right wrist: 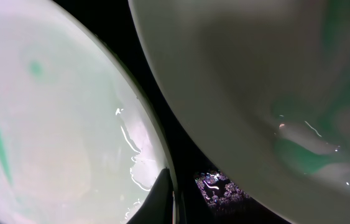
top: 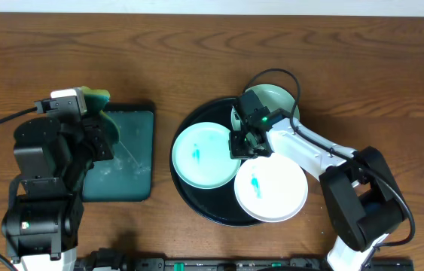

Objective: Clean dirty plates on tray and stack at the side
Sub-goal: 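Lift the sponge with the left gripper and carry it toward the plates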

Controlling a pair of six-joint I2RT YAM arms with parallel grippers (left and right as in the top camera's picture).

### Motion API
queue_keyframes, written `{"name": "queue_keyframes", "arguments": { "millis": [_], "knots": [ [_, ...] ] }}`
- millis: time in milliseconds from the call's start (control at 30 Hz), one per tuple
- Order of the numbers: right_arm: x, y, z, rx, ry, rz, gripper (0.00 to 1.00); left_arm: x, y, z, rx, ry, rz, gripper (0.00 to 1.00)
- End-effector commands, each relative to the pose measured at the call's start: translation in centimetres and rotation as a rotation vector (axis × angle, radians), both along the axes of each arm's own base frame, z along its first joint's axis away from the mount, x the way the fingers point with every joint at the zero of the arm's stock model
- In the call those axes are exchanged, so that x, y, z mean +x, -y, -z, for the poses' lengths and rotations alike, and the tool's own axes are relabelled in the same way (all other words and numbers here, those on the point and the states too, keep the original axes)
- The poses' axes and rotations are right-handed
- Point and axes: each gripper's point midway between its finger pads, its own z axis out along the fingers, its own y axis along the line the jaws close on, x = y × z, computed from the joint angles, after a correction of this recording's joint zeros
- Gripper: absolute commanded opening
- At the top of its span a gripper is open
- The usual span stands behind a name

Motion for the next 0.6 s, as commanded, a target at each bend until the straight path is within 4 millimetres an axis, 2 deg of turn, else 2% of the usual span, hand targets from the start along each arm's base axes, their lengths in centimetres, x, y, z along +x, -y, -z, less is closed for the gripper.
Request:
{"name": "queue_keyframes", "arguments": {
  "millis": [0,167,333,467,567],
  "knots": [
    [-0.7,0.6,0.9,-0.025,-0.031,0.011,0.01,0.3,0.3,-0.2,0.009,0.006,0.023,0.07],
    [-0.7,0.6,0.9,-0.025,-0.03,0.012,0.01,0.9,0.2,1.2,-0.005,-0.048,0.016,0.07],
    [-0.6,0.5,0.9,-0.023,-0.027,0.011,0.01,2.2,0.2,6.0,-0.036,-0.237,0.0,0.07],
    [-0.6,0.5,0.9,-0.023,-0.027,0.011,0.01,3.3,0.1,10.9,-0.096,-0.416,-0.048,0.07],
    [-0.6,0.6,0.9,-0.024,-0.028,0.011,0.01,3.3,0.6,14.5,-0.143,-0.555,-0.063,0.07]
  ]
}}
